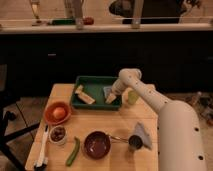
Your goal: Place sponge in table surface
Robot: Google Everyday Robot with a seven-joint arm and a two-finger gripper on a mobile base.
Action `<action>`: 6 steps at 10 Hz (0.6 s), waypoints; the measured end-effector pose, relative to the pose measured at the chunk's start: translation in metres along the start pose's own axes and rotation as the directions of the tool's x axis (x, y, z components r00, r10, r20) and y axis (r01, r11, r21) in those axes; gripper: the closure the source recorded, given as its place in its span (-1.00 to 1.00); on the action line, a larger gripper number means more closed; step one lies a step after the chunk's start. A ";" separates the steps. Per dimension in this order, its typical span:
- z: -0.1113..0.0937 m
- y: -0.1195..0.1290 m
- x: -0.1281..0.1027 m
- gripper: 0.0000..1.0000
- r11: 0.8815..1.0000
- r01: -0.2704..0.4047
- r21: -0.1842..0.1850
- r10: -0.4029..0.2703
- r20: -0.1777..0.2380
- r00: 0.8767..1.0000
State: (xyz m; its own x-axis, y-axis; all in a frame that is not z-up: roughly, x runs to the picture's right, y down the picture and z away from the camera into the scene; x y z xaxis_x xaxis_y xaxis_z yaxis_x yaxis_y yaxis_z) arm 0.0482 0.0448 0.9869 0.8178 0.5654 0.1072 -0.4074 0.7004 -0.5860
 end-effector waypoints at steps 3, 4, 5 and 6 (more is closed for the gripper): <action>0.002 0.000 0.004 -0.52 1.000 -0.025 -0.012 0.025 0.002 1.000; 0.003 0.000 0.005 -0.31 0.999 -0.031 -0.016 0.031 0.004 1.000; 0.003 -0.001 0.006 -0.13 0.999 -0.034 -0.017 0.035 0.006 0.999; 0.003 0.000 0.007 0.12 0.999 -0.038 -0.018 0.038 0.007 0.999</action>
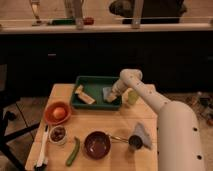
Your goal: Place sponge in table surface
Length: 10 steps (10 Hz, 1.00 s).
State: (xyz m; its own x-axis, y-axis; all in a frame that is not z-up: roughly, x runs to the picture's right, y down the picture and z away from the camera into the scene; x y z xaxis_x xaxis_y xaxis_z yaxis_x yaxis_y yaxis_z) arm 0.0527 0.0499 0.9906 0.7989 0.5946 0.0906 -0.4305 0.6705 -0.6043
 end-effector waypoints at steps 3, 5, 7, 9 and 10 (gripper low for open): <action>-0.001 0.001 0.002 0.72 1.000 -0.003 0.003 0.003 -0.006 1.000; -0.004 0.003 0.005 0.98 1.000 0.000 0.012 0.000 -0.017 1.000; -0.011 0.003 0.006 1.00 0.999 0.004 0.036 -0.004 -0.012 1.000; -0.017 0.005 0.007 1.00 0.998 0.008 0.059 -0.008 -0.004 1.000; -0.020 0.006 0.006 1.00 0.997 0.015 0.071 -0.015 0.005 1.000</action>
State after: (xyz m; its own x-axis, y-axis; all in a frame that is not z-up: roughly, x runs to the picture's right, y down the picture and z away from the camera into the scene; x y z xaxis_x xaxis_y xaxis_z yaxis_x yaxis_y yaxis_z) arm 0.0637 0.0488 0.9716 0.8033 0.5865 0.1036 -0.4475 0.7091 -0.5449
